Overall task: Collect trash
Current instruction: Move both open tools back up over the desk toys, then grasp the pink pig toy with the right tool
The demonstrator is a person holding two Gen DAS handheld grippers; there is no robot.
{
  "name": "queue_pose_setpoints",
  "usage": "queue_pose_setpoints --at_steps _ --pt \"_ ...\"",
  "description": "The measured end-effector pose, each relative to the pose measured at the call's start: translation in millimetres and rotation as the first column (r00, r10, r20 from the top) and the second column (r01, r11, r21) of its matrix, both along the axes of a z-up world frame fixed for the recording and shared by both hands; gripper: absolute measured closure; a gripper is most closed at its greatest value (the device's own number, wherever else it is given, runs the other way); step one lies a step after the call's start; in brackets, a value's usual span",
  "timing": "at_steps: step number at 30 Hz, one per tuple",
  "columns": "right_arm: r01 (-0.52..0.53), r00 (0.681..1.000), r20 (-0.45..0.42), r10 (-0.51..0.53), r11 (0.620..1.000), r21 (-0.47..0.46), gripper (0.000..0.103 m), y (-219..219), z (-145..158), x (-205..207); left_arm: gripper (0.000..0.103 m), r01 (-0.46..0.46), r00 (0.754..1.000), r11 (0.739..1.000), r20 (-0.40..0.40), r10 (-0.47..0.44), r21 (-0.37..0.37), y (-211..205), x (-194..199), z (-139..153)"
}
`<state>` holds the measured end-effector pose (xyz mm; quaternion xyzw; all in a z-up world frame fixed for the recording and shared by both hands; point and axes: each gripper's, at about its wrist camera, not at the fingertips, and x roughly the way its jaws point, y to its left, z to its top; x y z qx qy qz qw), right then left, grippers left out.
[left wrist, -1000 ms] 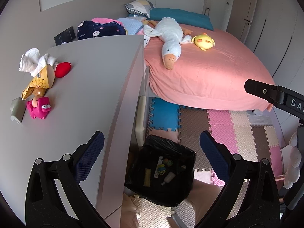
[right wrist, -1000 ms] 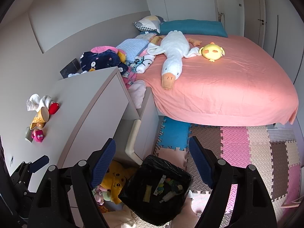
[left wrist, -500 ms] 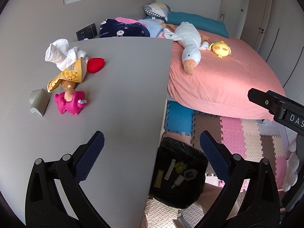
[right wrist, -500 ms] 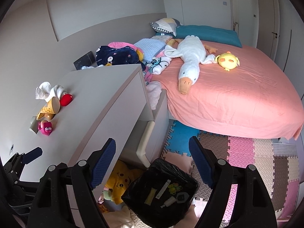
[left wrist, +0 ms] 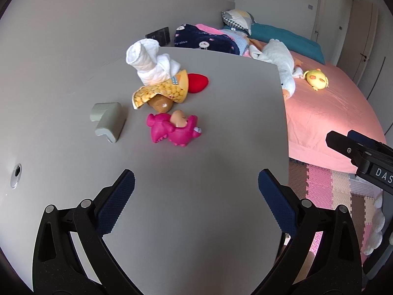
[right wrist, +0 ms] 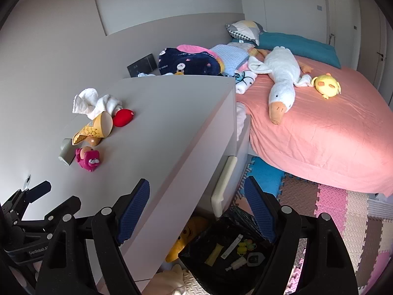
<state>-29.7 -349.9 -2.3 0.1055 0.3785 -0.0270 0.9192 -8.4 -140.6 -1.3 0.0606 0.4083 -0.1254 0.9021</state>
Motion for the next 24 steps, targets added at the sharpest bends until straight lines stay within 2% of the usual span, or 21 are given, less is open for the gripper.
queue_pose_setpoints --at_steps 9,17,24 --pt "-0.130 0.991 0.004 0.130 0.991 -0.027 0.024 49 -1 31 0.006 -0.101 0.995 0.995 -0.005 0.101 -0.009 53 16 -2" --pt "-0.249 0.968 -0.032 0.249 0.968 -0.026 0.024 98 -7 59 0.006 -0.183 0.983 0.983 -0.013 0.183 -0.009 94 25 -7" --pt "-0.314 0.948 -0.061 0.313 0.949 -0.017 0.023 130 -17 79 0.006 -0.246 0.969 0.969 -0.045 0.244 -0.034 123 36 -13"
